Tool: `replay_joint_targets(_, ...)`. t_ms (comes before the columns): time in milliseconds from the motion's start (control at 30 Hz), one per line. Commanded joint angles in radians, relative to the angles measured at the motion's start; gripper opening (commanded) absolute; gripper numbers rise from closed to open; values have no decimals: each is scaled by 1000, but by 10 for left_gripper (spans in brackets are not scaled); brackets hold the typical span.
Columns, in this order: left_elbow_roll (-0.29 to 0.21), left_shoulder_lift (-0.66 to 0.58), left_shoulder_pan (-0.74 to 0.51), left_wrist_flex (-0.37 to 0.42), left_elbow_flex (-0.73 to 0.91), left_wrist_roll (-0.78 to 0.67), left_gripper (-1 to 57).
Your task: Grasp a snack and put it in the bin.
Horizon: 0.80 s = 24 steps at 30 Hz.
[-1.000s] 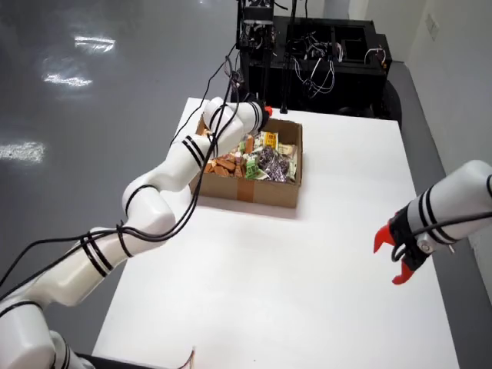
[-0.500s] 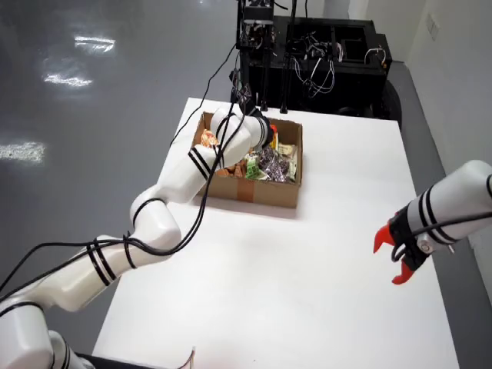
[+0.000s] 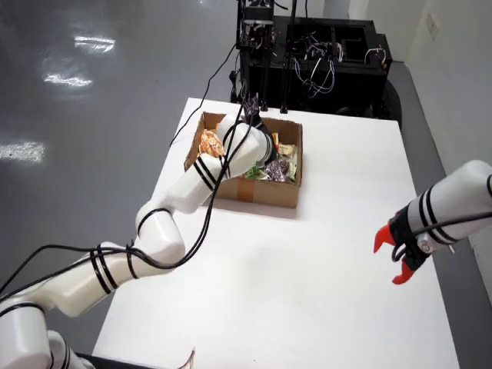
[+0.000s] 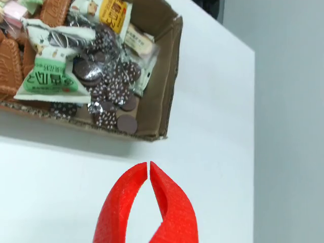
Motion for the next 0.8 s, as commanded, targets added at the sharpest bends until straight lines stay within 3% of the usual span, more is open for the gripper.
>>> replay_joint_targets(33,2,-1,-35,34,3,32,-3)
replay_joint_targets(433,3,-27,-122,100,54,17,-7)
replay_joint_targets(800,-5,-255,-174,114,456,-83,-6)
